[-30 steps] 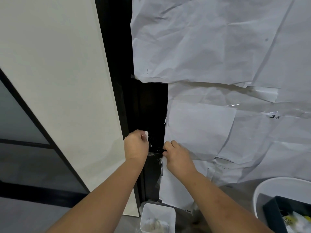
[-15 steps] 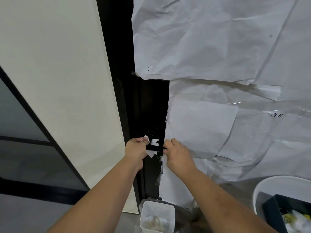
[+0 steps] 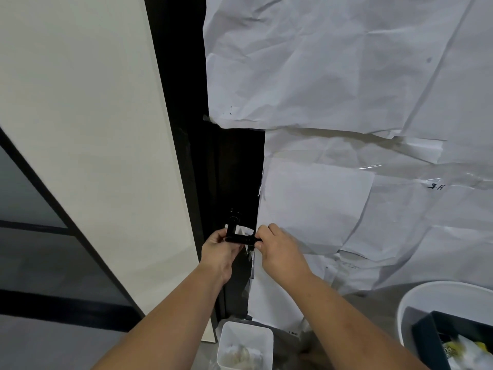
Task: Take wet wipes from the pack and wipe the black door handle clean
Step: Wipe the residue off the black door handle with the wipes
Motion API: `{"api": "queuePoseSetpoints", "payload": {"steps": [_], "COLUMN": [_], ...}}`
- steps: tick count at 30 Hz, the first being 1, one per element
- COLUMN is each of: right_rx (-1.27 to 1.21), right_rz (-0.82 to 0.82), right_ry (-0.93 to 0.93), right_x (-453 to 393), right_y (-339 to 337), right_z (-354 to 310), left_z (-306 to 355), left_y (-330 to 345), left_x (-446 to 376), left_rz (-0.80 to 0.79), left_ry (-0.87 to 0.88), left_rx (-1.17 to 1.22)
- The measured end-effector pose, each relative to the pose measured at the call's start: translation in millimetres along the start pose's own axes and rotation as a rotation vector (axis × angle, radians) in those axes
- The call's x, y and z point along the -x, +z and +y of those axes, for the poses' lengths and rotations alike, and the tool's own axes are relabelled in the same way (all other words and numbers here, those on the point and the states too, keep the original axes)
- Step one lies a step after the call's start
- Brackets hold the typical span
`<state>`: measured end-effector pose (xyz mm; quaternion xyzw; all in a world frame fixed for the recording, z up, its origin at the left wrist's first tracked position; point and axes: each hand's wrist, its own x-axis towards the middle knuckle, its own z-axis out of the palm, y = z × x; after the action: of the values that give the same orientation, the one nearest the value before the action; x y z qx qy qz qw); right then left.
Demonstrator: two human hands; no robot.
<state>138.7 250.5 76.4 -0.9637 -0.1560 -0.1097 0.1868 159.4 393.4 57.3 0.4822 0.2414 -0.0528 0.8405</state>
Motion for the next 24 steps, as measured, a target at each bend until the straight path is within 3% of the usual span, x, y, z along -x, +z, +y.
{"api": "queuePoseSetpoints", "payload": {"steps": [11, 21, 24], "right_rx": [-0.016, -0.014, -0.011], "right_rz": [-0.048, -0.053, -0.051], "right_ry": [-0.006, -0.011, -0.014], "right_x": [-0.6, -0.7, -0.6], "right_y": [-1.3, -1.4, -0.8], "right_z": [3.5, 3.8, 4.1], "left_z": [-22.0, -28.1, -23.4], "left_y": [24.7, 29.8, 23.7], "left_x": [-12.4, -12.4, -11.7], "left_rz": [0.124, 0.223, 0.292], "left_ry": [0.163, 0.171, 0.126], "left_rx": [-0.041, -0.123, -0.002]}}
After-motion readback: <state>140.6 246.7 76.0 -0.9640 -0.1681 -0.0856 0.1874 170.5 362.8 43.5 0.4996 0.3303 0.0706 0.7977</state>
